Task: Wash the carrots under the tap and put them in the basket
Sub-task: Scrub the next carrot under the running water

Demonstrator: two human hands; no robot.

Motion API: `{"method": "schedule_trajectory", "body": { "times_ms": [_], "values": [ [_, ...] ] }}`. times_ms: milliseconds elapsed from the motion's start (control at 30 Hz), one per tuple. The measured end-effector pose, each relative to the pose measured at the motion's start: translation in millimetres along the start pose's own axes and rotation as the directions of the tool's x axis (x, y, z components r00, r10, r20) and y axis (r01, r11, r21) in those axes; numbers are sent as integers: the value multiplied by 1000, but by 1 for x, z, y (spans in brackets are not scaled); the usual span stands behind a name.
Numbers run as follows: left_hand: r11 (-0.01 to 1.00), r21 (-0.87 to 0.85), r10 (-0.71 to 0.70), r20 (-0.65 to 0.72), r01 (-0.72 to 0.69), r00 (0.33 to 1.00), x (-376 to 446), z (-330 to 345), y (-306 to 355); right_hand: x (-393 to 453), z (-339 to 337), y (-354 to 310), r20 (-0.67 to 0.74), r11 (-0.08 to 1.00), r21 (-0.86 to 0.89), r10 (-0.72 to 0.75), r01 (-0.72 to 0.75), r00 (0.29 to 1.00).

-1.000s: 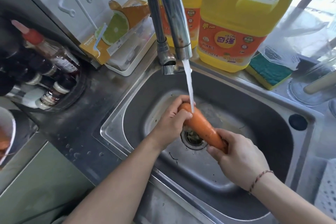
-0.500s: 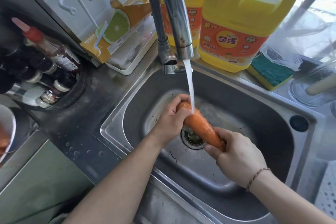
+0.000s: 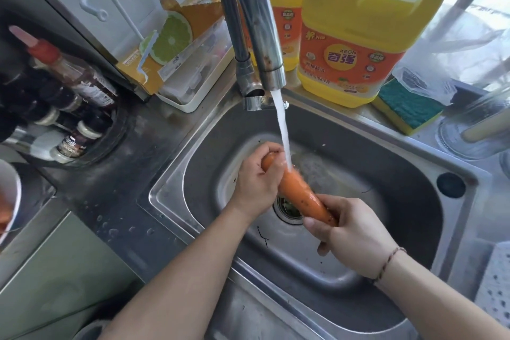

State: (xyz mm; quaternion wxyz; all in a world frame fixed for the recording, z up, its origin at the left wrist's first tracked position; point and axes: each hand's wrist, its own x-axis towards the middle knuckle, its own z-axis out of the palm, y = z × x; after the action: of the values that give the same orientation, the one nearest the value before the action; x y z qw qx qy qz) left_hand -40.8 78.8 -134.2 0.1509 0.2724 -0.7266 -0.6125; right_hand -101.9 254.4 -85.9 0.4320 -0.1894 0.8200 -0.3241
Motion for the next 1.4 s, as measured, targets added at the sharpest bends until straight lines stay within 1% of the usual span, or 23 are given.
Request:
{"method": "schedule_trajectory", "body": {
  "times_ms": [67, 133, 200, 267, 300, 333, 400, 467, 500, 533, 567, 633, 700, 767, 833, 933, 1033, 1067, 1133, 1200, 1267, 1300, 1400],
  "values": [
    [1000, 1, 12, 28, -12, 1000, -1, -1, 1, 2, -2, 1, -11, 1000, -13, -1, 0, 1000],
    [997, -75, -16, 126, 26, 992, -5, -2, 5, 3, -6, 2, -29, 999, -34, 7, -8, 1000],
    [984, -154, -48, 244, 87, 969, -6, -7, 5, 3, -10, 1, -8, 1000, 0, 28, -28, 1000],
    [995, -91, -1, 279, 28, 960, -5, -12, 1, 2, -11, -1, 21, 997, 68, 47, -48, 999],
    [999, -52, 10, 256, 4, 967, -5, -12, 0, 2, -11, -1, 25, 995, 87, 46, -48, 999],
    [999, -38, 7, 204, 1, 979, -5, -9, 1, 2, -9, -2, 19, 994, 94, 45, -47, 999],
    [999, -50, -12, 57, 15, 998, -4, -3, 3, 2, -3, -4, 9, 996, 79, 32, -32, 999],
    [998, -41, -47, -84, 44, 995, -3, 2, 2, 2, 4, -3, 12, 999, 54, 8, -9, 1000],
    [998, -33, -63, -110, 60, 992, -2, 3, 1, 2, 7, -2, 11, 999, 52, 1, -2, 1000],
    [997, -34, -78, -99, 75, 992, -1, 2, 1, 3, 7, -2, 9, 998, 60, 5, -6, 1000],
    [995, -41, -92, -54, 90, 994, -1, 1, 0, 3, 5, -1, 7, 997, 76, 16, -17, 1000],
    [991, -89, -93, 96, 102, 991, -6, -3, 2, 3, -1, -1, 15, 991, 126, 52, -53, 999],
    [992, -89, -67, 244, 92, 967, -9, -8, 1, 3, -8, 0, 38, 985, 155, 69, -74, 997],
    [996, -42, -58, 321, 76, 945, -10, -13, -1, 3, -11, 0, 70, 985, 155, 70, -80, 995],
    [997, -12, -68, 347, 77, 935, -9, -17, 2, 4, -10, -1, 76, 988, 135, 63, -73, 995],
    [994, -32, -87, 350, 105, 933, -12, -17, 6, 5, -7, -7, 31, 993, 79, 88, -90, 996],
    [988, -62, -114, 334, 142, 936, -16, -14, 11, 9, -4, -14, -42, 987, -81, 135, -138, 990],
    [986, -64, -128, 320, 156, 939, -15, -13, 13, 11, -4, -16, -55, 984, -108, 138, -144, 989],
    [982, -66, -153, 274, 177, 949, -13, -15, 15, 14, -5, -19, -17, 985, -154, 81, -82, 997],
    [975, -79, -187, 224, 209, 957, -10, -20, 19, 16, -6, -20, 70, 983, -183, -12, 25, 997],
    [971, -75, -212, 190, 229, 959, -7, -24, 24, 16, -6, -23, 106, 986, -151, -51, 67, 993],
    [969, -68, -221, 177, 236, 959, -5, -25, 24, 18, -4, -25, 76, 989, -133, -50, 60, 996],
    [966, -45, -245, 153, 255, 957, 0, -24, 32, 22, 2, -32, -110, 989, -149, 0, -17, 994]
  ]
}}
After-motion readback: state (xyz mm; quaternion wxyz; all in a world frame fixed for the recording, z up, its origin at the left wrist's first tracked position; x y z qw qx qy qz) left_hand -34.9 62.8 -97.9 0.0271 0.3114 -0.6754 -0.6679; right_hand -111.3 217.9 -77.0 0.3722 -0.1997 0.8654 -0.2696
